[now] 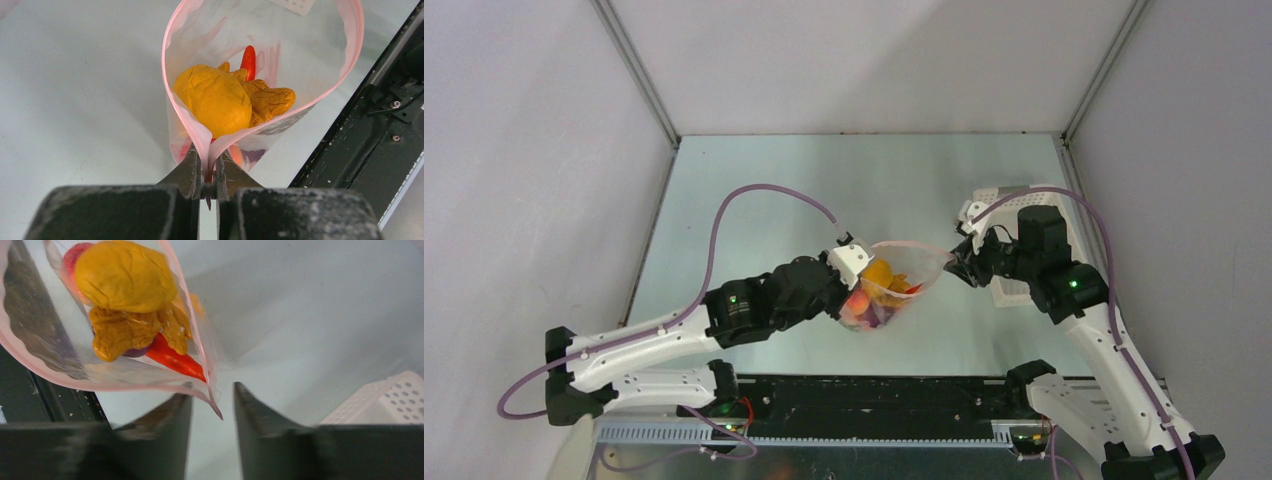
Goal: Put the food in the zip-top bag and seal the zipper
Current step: Zip the zipper food storage bag at the center of the board.
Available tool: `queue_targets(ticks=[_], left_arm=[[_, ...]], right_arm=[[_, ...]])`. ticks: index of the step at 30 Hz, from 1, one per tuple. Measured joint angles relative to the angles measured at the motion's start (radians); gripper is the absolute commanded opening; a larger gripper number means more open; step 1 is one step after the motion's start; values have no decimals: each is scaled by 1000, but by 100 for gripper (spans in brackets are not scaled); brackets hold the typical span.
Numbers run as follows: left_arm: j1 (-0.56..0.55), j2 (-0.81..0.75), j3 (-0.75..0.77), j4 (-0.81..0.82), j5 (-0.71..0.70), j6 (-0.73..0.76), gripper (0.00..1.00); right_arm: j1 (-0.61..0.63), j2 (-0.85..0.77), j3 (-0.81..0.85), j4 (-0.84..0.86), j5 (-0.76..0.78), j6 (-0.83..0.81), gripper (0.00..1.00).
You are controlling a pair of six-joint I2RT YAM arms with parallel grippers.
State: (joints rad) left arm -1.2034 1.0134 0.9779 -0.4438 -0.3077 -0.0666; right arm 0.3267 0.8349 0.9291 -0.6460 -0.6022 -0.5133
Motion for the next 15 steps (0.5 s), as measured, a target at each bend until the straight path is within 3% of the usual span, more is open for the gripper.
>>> queue_targets(ticks=[5, 11, 15], left_arm=[[3, 2, 29, -15, 31, 18, 0], [5, 1, 50, -14, 58, 39, 0], [5, 4, 51, -8, 69, 60, 0]], right_arm=[[-1, -42, 0, 0, -95, -87, 95], [2, -103, 0, 14, -265, -169, 99], [35, -94, 0, 120, -407, -161, 100]])
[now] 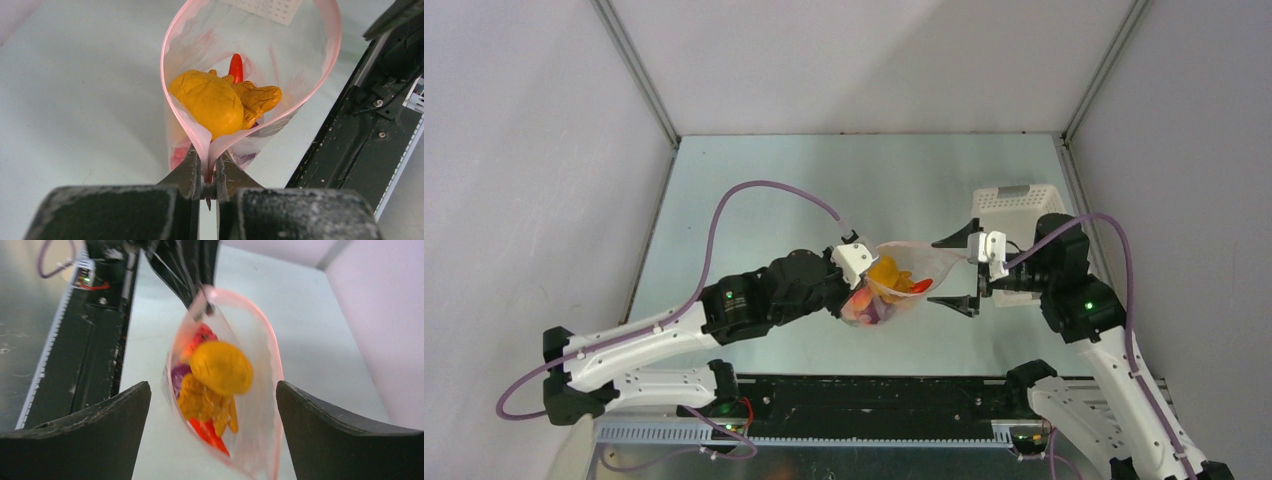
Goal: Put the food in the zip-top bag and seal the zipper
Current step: Zip the zipper food storage bag at the center of the board.
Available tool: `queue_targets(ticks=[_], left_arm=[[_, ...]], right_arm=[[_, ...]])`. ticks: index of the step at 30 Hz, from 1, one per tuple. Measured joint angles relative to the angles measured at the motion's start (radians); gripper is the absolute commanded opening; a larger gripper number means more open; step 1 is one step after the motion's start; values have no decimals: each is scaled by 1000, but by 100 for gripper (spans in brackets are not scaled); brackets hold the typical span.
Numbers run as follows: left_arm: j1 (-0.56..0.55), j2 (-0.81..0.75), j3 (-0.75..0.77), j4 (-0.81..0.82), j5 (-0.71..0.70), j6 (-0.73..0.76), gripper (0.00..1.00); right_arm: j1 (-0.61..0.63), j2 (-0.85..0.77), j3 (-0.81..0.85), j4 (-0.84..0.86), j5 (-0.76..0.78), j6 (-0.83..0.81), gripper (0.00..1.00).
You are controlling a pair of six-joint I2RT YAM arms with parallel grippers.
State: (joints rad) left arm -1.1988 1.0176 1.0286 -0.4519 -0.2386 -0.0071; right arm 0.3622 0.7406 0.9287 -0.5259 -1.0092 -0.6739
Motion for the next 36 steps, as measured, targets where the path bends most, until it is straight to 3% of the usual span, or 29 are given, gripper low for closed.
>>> queue_targets(ticks=[6, 12, 21, 36], left_arm=[[0, 31, 3, 8, 19, 25, 0], [1, 42, 30, 0, 44, 42, 0], [2, 49, 56, -53, 118, 79, 0], [2, 95, 106, -140, 208, 106, 0]], right_arm=[[154, 97, 1, 173, -96, 25, 99], [256, 217, 15, 195, -14, 26, 100], [289, 240, 57, 194, 105, 45, 100], [308, 210, 61, 102, 99, -79, 99]])
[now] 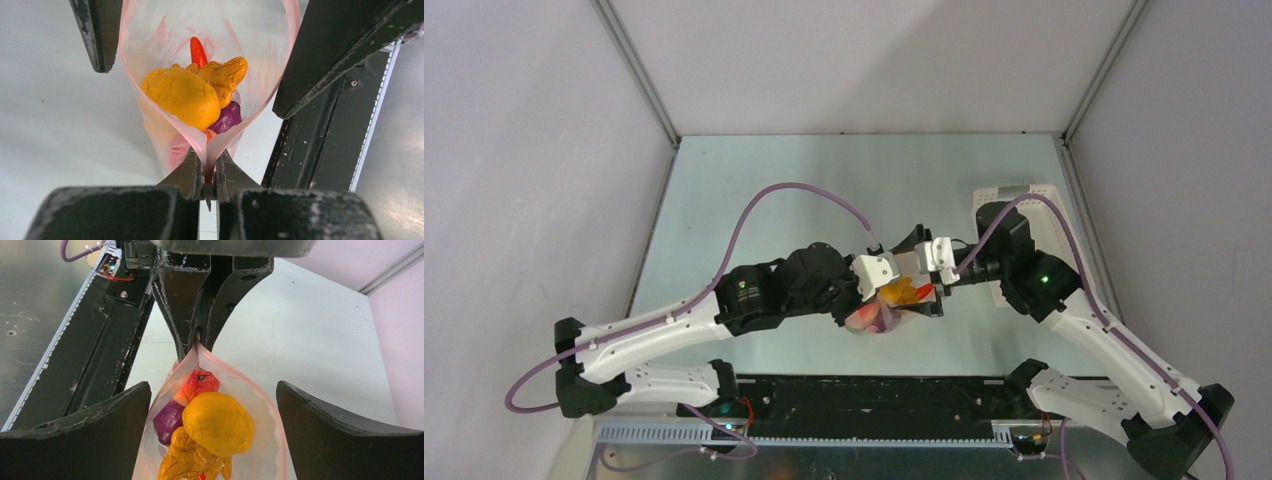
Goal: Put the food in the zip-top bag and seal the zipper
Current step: Zip the zipper food storage bag at the center of the board.
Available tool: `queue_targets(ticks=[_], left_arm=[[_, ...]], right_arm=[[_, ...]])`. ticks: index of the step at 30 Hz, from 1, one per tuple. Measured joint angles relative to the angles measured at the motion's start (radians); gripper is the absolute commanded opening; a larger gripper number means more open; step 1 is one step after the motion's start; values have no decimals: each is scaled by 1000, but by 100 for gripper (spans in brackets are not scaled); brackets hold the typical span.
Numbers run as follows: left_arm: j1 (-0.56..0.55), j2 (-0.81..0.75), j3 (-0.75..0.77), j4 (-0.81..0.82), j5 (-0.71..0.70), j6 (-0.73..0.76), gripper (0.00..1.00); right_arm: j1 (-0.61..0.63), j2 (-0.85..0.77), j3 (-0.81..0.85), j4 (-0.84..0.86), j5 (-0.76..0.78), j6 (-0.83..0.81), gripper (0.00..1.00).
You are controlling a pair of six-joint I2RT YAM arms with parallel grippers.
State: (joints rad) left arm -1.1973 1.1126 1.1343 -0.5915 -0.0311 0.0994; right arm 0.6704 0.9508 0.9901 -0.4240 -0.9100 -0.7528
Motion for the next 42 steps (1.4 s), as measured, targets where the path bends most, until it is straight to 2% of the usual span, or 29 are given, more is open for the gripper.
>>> queue_targets(ticks=[5, 8, 11, 20, 22, 23, 25, 27, 29, 31, 36, 42], left_arm=[[0, 0, 0, 0, -12, 0, 0], [0, 0, 0, 2, -18, -1, 0], [0, 0, 0, 2, -21, -1, 0], [0, -2, 0, 5, -67, -4, 0], [5, -5, 0, 5, -71, -5, 0], [7, -8, 0, 5, -71, -5, 1], [12, -17, 0, 6, -71, -6, 14], [14, -26, -1, 13, -71, -12, 39], [17, -37, -8, 26, -72, -22, 84], [24, -60, -25, 51, -72, -37, 97], [64, -177, -145, 137, -69, -85, 100], [233, -390, -414, 311, 29, -187, 100]], right_arm=[[7, 54, 0, 0, -26, 16, 92], [19, 89, 0, -6, -23, 23, 80], [26, 98, 0, -16, -11, 27, 74], [27, 69, 0, -76, 69, 27, 28], [29, 55, 0, -95, 97, 29, 17], [29, 50, 0, -99, 105, 27, 5], [30, 40, 0, -105, 117, 41, 0], [32, 36, 1, -101, 120, 50, 0], [33, 33, 2, -99, 123, 77, 0], [32, 34, 2, -94, 130, 111, 0], [32, 31, -2, -21, 184, 245, 0], [10, -2, -28, 69, 213, 418, 0]])
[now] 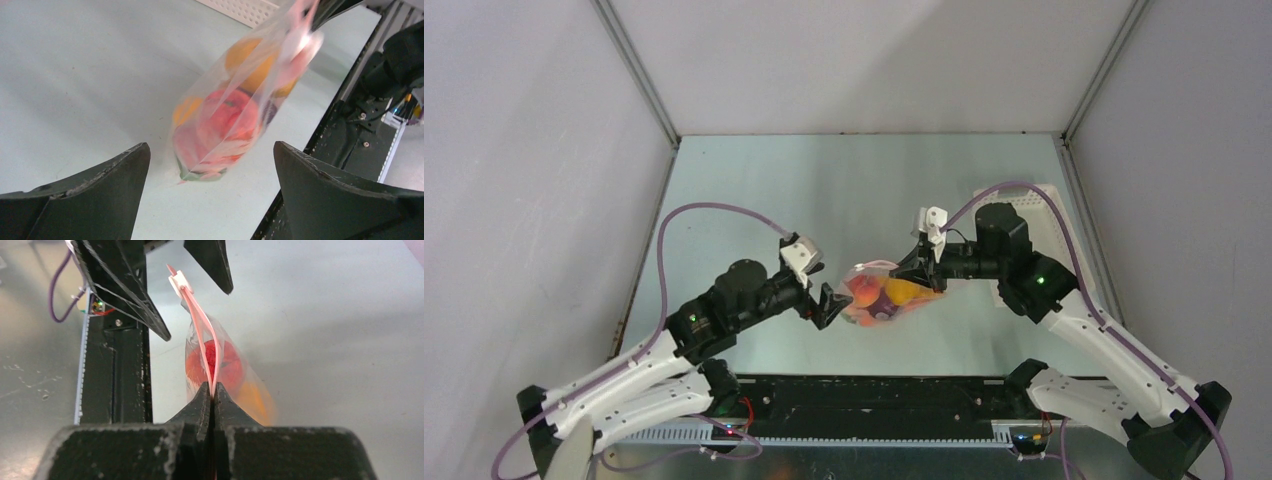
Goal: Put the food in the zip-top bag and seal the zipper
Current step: Zip the zipper food storage bag at the center of the board.
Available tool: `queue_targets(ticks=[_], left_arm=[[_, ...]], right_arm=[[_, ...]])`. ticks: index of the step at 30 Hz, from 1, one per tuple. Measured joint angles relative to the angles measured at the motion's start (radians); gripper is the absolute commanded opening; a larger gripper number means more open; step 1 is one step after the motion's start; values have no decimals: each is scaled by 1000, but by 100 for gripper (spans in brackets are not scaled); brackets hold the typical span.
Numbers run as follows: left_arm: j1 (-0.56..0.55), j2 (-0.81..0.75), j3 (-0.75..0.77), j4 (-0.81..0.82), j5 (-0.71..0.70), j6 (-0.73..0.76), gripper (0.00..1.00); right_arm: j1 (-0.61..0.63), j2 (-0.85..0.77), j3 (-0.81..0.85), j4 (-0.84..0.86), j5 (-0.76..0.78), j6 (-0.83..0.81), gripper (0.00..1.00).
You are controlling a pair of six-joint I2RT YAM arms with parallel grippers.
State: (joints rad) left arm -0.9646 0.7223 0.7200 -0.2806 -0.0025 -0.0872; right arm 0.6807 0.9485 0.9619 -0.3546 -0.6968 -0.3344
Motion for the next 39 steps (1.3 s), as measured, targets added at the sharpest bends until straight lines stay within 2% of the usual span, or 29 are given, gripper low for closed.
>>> queue_targets(ticks=[4, 9, 14, 22, 26, 28, 29, 31, 33, 35, 36, 39], left_arm=[[97, -76, -152, 161, 118, -56, 100], [177, -55, -192, 330, 274, -114, 99], [213, 27, -187, 460, 404, -155, 80], [241, 93, -187, 566, 530, -203, 66], [247, 94, -187, 620, 563, -215, 48], [248, 100, -186, 634, 581, -221, 26], [248, 108, -182, 636, 591, -222, 7], [248, 131, -166, 638, 616, -220, 1], [249, 147, -154, 638, 636, -223, 0], [250, 155, -150, 639, 649, -222, 0], [250, 155, -150, 638, 659, -222, 0], [250, 154, -150, 637, 674, -219, 0]], right_arm=[[-2, -21, -27, 52, -24, 72, 0], [-2, -28, -49, 85, -53, 103, 0], [-2, -18, -49, 103, -52, 129, 0], [-2, -13, -53, 120, -44, 159, 0], [-2, -13, -70, 138, -44, 178, 0], [-2, -13, -76, 146, -43, 185, 0], [-2, -13, -78, 148, -43, 187, 0], [-2, -13, -79, 151, -40, 193, 5], [-2, -13, -79, 152, -32, 198, 12], [-2, -13, -79, 156, -21, 202, 22], [-2, -14, -79, 159, -18, 202, 32], [5, -14, -80, 173, -14, 187, 42]])
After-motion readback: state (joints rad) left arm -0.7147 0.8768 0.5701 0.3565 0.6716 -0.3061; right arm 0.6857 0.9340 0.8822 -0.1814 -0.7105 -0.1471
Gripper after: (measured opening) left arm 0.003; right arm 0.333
